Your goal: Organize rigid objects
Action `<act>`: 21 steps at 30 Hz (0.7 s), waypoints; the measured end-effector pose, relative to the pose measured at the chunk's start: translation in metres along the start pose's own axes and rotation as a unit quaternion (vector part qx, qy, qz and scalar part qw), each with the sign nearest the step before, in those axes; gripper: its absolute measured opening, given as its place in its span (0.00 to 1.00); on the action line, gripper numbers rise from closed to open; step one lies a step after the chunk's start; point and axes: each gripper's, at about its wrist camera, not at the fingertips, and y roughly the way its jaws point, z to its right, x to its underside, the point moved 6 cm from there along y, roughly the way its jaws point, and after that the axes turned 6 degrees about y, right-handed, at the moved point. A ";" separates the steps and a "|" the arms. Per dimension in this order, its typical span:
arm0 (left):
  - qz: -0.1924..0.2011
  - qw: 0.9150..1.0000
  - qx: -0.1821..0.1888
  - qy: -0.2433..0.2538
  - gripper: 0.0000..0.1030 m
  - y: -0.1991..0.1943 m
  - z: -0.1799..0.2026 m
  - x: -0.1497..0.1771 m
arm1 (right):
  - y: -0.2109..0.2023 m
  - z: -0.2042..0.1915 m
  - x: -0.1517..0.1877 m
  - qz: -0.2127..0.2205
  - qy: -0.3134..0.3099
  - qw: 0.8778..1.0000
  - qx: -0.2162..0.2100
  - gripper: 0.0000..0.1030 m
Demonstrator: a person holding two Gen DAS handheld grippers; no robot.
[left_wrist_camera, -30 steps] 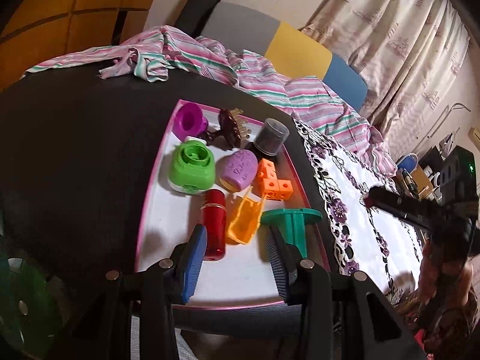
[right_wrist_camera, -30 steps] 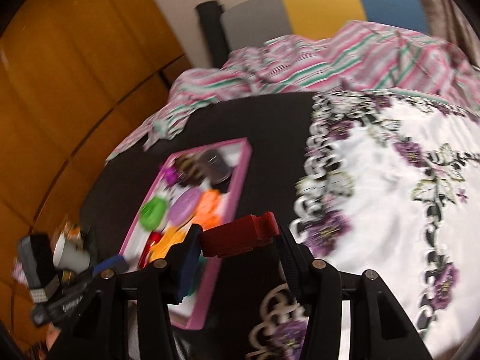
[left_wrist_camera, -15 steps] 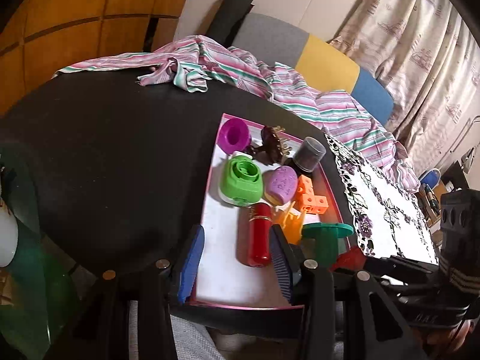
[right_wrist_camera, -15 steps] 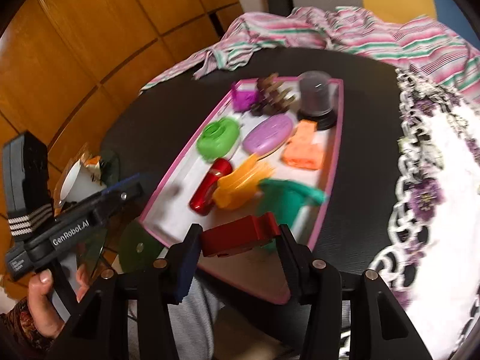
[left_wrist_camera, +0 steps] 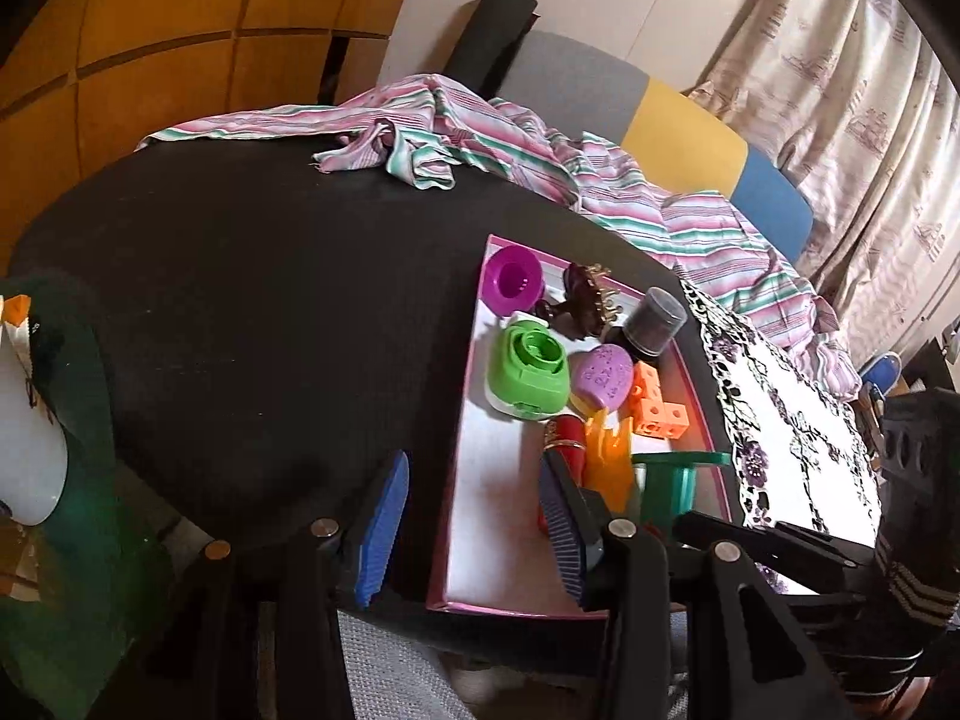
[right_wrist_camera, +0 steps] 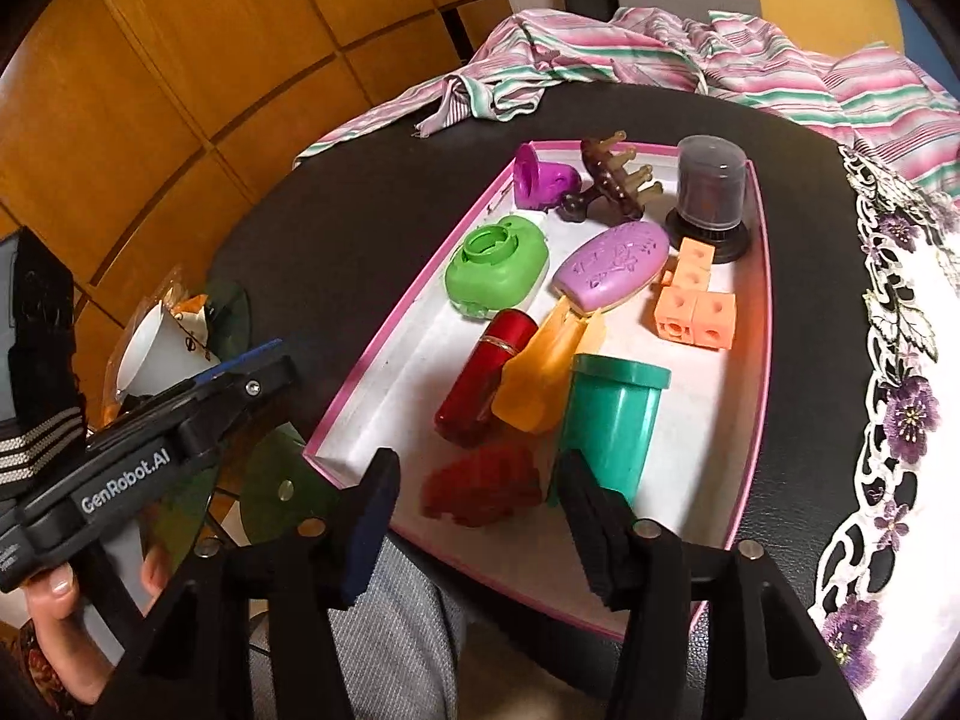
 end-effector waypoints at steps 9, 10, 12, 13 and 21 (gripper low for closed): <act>0.012 0.999 -0.045 -0.015 0.44 -0.006 -0.007 -0.005 | -0.026 0.025 0.006 0.016 0.025 0.999 0.020 0.55; 0.014 0.999 -0.050 -0.014 0.44 -0.007 -0.007 -0.006 | -0.025 0.028 0.005 0.015 0.029 0.999 0.020 0.55; 0.018 0.998 -0.068 -0.006 0.44 -0.009 -0.004 -0.008 | -0.022 0.032 0.003 0.013 0.036 0.999 0.018 0.55; 0.019 0.997 -0.077 0.000 0.44 -0.011 -0.002 -0.008 | -0.019 0.033 0.001 0.012 0.040 0.999 0.013 0.55; 0.018 0.993 -0.115 0.037 0.44 -0.019 0.011 -0.015 | -0.006 0.025 -0.016 0.016 0.037 0.999 0.002 0.57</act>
